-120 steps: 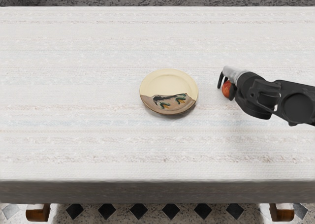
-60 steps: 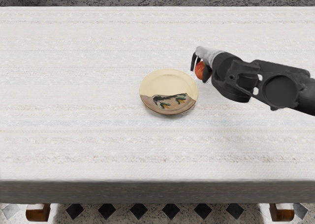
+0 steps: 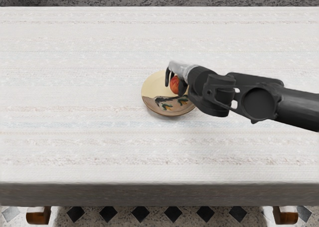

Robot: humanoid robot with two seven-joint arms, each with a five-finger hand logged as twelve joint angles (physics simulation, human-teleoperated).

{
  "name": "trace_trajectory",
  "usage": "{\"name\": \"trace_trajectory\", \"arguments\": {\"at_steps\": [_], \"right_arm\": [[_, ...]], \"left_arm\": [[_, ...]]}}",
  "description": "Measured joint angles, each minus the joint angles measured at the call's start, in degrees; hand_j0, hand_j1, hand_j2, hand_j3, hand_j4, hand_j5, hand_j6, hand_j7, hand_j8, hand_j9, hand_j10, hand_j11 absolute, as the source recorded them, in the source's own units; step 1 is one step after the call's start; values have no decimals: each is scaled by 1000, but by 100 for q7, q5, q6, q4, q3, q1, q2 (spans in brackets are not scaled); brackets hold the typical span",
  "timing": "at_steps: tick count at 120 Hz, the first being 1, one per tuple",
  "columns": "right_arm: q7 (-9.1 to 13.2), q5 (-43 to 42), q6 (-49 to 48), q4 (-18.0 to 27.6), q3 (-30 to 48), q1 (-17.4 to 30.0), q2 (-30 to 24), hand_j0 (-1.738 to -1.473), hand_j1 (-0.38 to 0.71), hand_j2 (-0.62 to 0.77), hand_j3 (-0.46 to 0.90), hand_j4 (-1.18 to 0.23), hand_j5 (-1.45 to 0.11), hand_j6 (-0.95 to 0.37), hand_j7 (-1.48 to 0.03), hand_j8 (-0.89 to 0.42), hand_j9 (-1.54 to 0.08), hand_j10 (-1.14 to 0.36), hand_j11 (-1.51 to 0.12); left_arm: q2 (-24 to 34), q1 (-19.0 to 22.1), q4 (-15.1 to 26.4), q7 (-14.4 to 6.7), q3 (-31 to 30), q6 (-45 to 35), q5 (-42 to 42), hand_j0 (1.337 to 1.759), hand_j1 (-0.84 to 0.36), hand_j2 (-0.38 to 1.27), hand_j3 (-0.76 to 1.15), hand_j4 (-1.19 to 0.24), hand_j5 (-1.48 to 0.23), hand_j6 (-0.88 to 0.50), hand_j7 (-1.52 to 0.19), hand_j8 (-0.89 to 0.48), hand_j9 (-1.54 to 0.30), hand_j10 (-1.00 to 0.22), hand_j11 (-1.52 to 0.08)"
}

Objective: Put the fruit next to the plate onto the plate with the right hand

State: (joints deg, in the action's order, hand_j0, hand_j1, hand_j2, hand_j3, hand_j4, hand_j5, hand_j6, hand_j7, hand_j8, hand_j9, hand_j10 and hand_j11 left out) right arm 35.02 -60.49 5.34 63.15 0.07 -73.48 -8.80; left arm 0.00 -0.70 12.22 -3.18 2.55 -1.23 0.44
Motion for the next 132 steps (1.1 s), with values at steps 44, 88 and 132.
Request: {"name": "trace_trajectory", "arguments": {"at_steps": [44,88,132], "right_arm": [[-2,1087,-343,176,734,52,-320,-1655,-135,35,0,-237,-341,-146,-322,-115,-335,-183,-338],[-2,3213,-1916,1240,1959,44,-2174,-1658,-295,3,0,-56,-77,-42,-74,-36,-76,-47,-76],[-2,5186,-3940,1587,2826,905,-4169,-1658,-322,-2,0,-26,-33,-24,-32,-23,-33,-24,-33]], "left_arm": [[0,0,0,0,0,0,0,1658,349,0,0,0,0,0,0,0,0,0,0],[0,0,0,0,0,0,0,1658,349,0,0,0,0,0,0,0,0,0,0],[0,-11,0,2,9,0,-2,1658,349,0,0,0,0,0,0,0,0,0,0]]}}
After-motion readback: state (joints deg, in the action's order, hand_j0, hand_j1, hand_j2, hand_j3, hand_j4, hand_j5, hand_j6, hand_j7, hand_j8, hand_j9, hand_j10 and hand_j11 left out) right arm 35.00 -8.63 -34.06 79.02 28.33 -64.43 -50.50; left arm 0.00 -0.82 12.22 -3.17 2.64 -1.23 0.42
